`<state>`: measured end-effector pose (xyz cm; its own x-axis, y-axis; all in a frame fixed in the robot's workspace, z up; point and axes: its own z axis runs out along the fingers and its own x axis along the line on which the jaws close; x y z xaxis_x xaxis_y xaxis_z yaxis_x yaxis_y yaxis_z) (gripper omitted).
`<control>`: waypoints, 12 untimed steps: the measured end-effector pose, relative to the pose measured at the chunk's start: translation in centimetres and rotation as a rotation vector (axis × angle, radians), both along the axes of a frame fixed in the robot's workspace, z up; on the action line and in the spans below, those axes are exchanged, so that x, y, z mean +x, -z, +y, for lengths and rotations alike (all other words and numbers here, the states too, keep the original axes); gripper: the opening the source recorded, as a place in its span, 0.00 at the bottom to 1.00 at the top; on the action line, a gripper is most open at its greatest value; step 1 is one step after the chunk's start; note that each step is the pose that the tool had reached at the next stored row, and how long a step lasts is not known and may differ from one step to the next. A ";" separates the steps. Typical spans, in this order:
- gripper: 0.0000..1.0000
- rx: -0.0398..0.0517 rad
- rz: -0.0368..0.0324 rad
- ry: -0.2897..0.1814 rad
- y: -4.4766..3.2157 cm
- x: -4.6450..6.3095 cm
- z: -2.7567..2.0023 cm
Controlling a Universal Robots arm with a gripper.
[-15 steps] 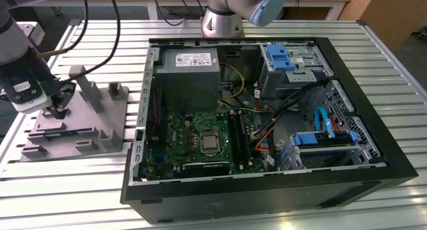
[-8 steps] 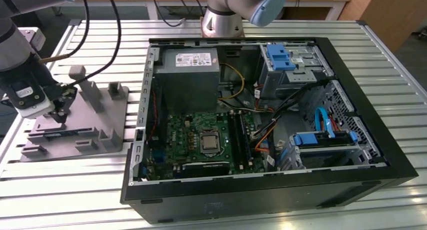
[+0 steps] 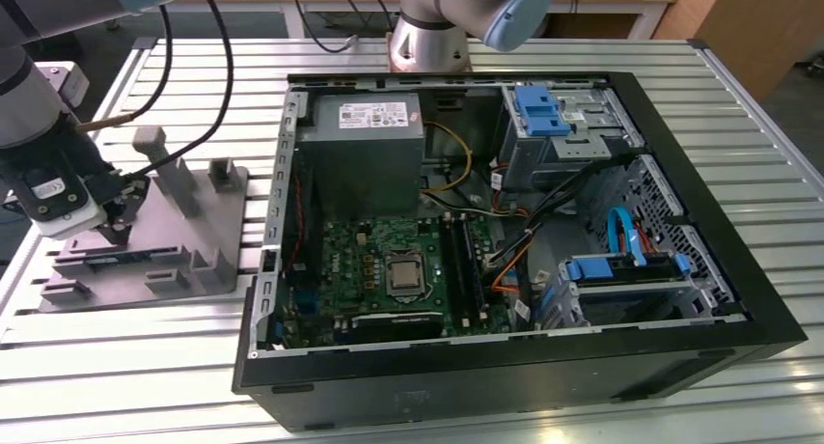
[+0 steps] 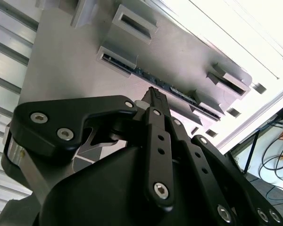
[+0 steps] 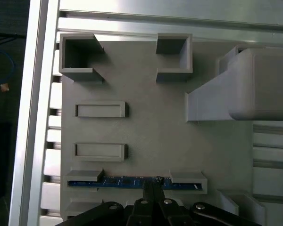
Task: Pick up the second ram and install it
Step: 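Reach for the second ram, then pick up the second ram and move it above second insertion slot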
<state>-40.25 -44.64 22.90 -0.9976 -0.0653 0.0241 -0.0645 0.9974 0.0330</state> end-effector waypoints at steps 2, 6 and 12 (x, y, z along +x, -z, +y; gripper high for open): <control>0.10 0.0000 0.0000 0.000 0.01 0.0 0.00; 0.10 0.0001 -0.0001 0.000 0.01 0.0 0.00; 0.10 0.0001 -0.0001 -0.001 0.02 0.0 0.00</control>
